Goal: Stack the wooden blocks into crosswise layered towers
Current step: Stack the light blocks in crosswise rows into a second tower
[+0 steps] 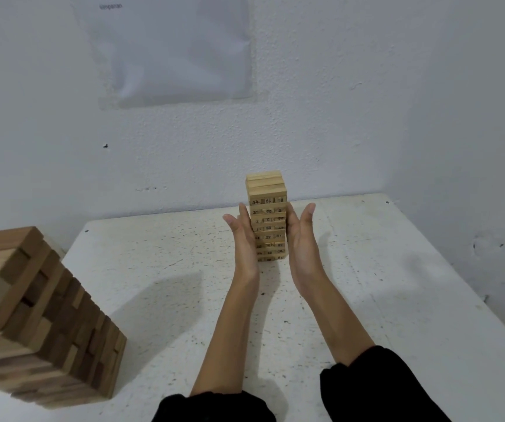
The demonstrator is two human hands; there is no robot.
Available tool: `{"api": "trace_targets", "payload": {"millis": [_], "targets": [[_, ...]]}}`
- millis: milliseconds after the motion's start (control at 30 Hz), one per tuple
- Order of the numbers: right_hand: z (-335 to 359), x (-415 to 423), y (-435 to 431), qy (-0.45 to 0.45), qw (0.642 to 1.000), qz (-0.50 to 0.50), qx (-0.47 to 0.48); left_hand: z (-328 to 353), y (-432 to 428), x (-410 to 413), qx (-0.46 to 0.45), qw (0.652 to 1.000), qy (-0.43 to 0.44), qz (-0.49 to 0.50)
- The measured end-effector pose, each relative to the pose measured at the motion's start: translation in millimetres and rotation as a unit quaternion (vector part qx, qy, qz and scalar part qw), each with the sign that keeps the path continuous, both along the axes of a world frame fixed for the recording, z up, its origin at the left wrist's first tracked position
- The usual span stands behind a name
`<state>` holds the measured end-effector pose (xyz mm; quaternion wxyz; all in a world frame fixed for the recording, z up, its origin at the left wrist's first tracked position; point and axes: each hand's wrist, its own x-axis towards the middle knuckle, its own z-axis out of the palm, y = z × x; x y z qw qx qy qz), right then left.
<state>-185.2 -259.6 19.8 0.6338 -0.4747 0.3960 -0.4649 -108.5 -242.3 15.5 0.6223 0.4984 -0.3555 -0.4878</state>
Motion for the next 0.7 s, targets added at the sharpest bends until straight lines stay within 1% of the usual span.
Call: {"api": "trace_targets", "payload": {"millis": [167,333,400,500,700], "targets": [[19,-7,-4,-0.026,0.999,-0.014,-0.017,19,2,3,-0.017,1.0,-0.004,0.022],[29,-4,-3,-0.051,0.998,0.038,-0.019,29,1,2,-0.043,0.997,0.064,-0.002],[28,-2,-2,-0.046,0.997,0.049,-0.024,32,2,0,-0.054,0.995,0.085,-0.014],[26,-1,-3,-0.039,0.998,0.044,-0.029,33,3,-3,-0.056,0.996,0.072,-0.017],[25,0,-2,-0.024,0.999,0.031,-0.029,30,1,-4,-0.056,0.996,0.074,-0.013]]}}
